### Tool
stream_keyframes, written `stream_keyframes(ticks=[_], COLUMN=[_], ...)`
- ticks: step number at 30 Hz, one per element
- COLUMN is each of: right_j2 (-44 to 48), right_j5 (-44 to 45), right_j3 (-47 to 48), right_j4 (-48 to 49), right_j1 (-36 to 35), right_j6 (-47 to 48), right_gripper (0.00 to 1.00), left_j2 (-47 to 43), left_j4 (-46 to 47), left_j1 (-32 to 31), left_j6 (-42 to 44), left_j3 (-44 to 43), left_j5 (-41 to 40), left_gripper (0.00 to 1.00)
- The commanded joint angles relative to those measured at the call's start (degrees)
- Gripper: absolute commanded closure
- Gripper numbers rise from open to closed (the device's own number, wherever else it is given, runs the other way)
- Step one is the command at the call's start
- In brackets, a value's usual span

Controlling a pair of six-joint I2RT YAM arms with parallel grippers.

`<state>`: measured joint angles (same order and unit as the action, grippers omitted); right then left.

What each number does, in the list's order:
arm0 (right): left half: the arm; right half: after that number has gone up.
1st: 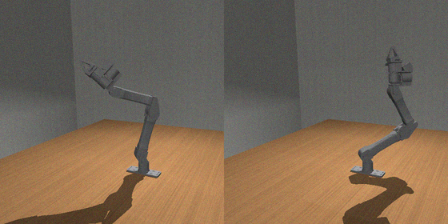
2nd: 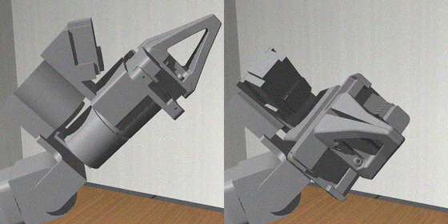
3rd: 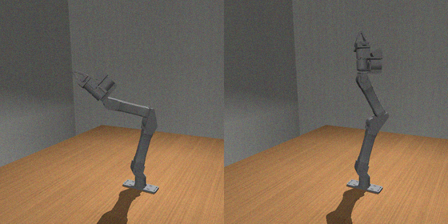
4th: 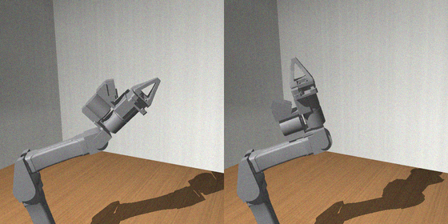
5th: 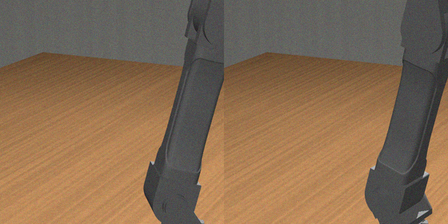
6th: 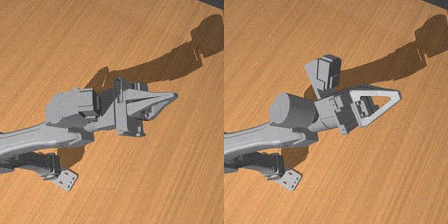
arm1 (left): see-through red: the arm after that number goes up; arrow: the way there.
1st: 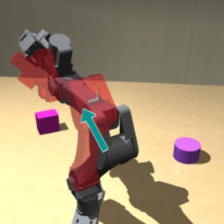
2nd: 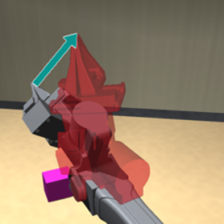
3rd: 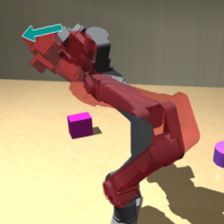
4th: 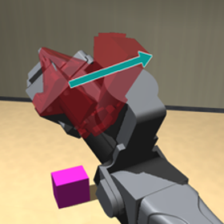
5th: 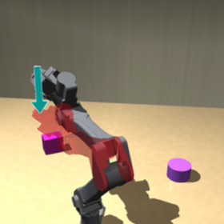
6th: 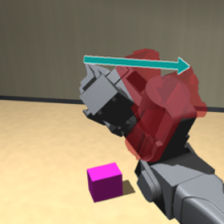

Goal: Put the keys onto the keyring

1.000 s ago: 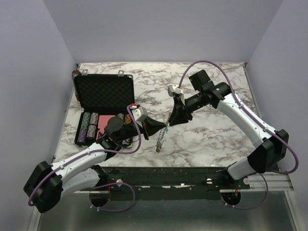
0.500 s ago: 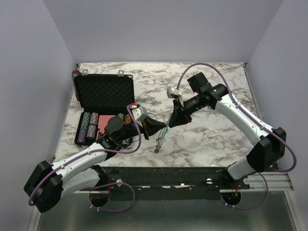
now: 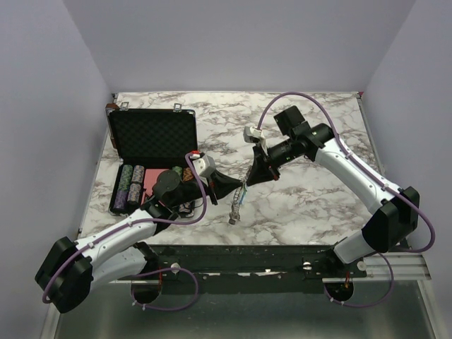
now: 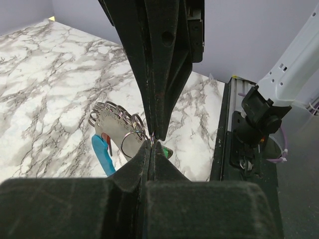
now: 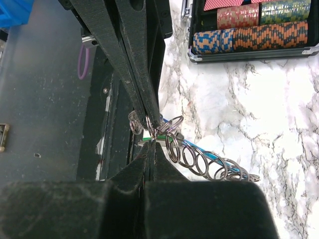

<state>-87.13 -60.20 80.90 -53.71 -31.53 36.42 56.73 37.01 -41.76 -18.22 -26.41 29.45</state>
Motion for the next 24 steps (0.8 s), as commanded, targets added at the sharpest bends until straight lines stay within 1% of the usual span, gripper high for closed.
stream_keyframes(ticks=[1,8,12,19,24], right_j2=[-0.76,-1.63,-3.39,-5.94,-6.56], right_j5=[1.58,3.34,2.11,1.05,1.23], right_j3=[1.45,4.35,5.23,4.27,3.03], right_j4=[-1.74,-6.39,-9.65,-9.75,-6.50], right_j1=[0.24,0.24,0.33,0.24,0.33], right_j6=[0.57,3.73,5.58,4.10,0.32], right_gripper=[1.00,1.00,1.00,0.99,1.00], left_j2=[-1.71,-1.36,-1.27,-2.41,-2.77], left_j4=[-0.45,-1.42,-0.55,4.20,8.15], left_j1=[1.41,2.65,2.74,2.82,2.82], left_j6=[1.17,1.43,1.52,1.61,0.12], left_j3=[-1.71,-2.32,-2.33,-1.27,-0.83], left_j5=[3.33,5.88,6.14,3.95,2.98], left_gripper=[1.00,1.00,1.00,1.00,1.00])
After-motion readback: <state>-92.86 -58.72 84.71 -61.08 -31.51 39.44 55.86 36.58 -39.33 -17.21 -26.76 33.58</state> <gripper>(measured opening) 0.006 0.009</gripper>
